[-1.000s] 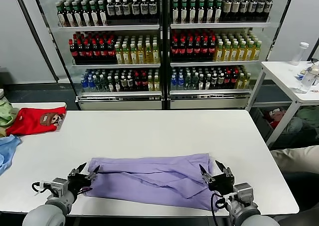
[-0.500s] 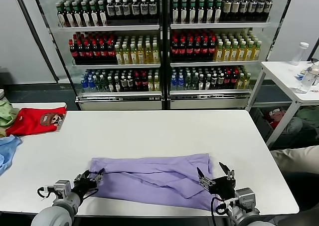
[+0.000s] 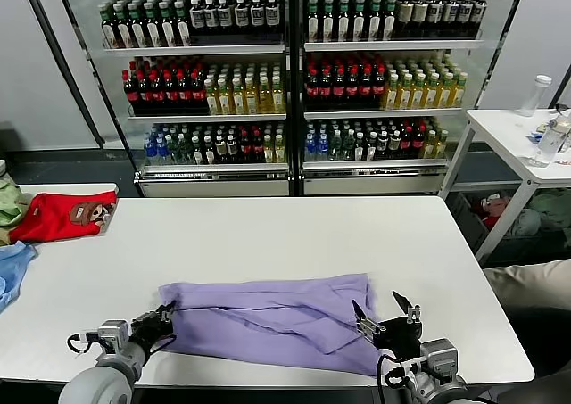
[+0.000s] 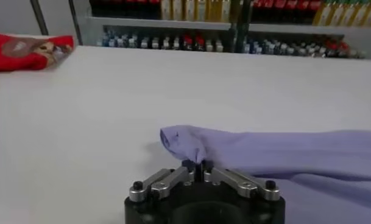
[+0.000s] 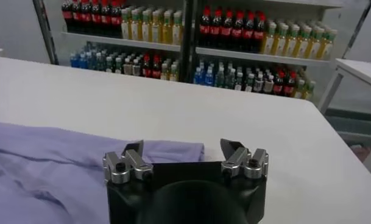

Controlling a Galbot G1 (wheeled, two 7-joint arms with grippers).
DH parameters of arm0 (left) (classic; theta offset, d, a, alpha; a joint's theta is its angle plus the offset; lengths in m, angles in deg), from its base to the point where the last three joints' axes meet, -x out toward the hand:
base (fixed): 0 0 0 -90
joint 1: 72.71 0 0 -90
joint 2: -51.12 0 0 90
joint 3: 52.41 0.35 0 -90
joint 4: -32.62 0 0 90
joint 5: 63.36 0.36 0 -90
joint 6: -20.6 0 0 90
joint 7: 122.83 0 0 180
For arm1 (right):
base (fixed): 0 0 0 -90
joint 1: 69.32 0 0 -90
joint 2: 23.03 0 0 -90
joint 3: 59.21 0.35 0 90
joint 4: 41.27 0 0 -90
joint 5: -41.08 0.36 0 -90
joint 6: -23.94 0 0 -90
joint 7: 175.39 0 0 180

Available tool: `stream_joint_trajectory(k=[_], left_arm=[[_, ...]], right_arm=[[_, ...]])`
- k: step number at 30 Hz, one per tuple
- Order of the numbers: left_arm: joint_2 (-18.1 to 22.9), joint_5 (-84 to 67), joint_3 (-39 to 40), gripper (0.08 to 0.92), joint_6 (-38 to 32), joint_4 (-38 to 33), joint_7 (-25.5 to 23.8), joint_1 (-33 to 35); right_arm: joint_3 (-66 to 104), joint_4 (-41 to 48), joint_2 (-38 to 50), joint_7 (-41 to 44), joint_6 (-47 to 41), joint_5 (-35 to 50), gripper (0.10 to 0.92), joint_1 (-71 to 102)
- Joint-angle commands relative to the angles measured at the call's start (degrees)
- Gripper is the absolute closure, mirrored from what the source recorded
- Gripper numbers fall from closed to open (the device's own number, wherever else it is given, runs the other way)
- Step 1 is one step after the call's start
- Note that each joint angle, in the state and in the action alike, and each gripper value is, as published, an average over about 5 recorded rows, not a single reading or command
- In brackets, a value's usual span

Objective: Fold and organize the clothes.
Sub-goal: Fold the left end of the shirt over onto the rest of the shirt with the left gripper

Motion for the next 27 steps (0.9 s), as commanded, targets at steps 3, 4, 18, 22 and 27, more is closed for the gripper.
stream_joint_trajectory(k=[3, 4, 18, 22, 27], left_arm=[[-5.3, 16.6, -24.5, 0.886, -2.9, 1.0, -3.1, 0.8], [-6.0, 17.1, -26.5, 0.886, -3.2, 1.6, -3.8, 0.9], [2.6, -7.7, -3.1, 0.886, 0.5, -18.5, -6.5, 1.9], [6.9, -3.0, 6.7, 0.886, 0.5, -17.0, -6.2, -1.5], [9.6, 1.6, 11.3, 0.886, 0.4, -12.5, -6.4, -6.0]], right_arm=[[-0.8, 0.7, 0.3, 0.0, 0.0, -0.5, 0.203, -0.7], [-0.9, 0.8, 0.4, 0.0, 0.0, -0.5, 0.203, -1.0], [-0.9, 1.0, 0.5, 0.0, 0.0, -0.8, 0.203, -2.0], [-0.5, 0.8, 0.3, 0.0, 0.0, -1.1, 0.203, -1.1], [-0.5, 0.8, -0.3, 0.0, 0.0, -1.5, 0.203, -0.6]])
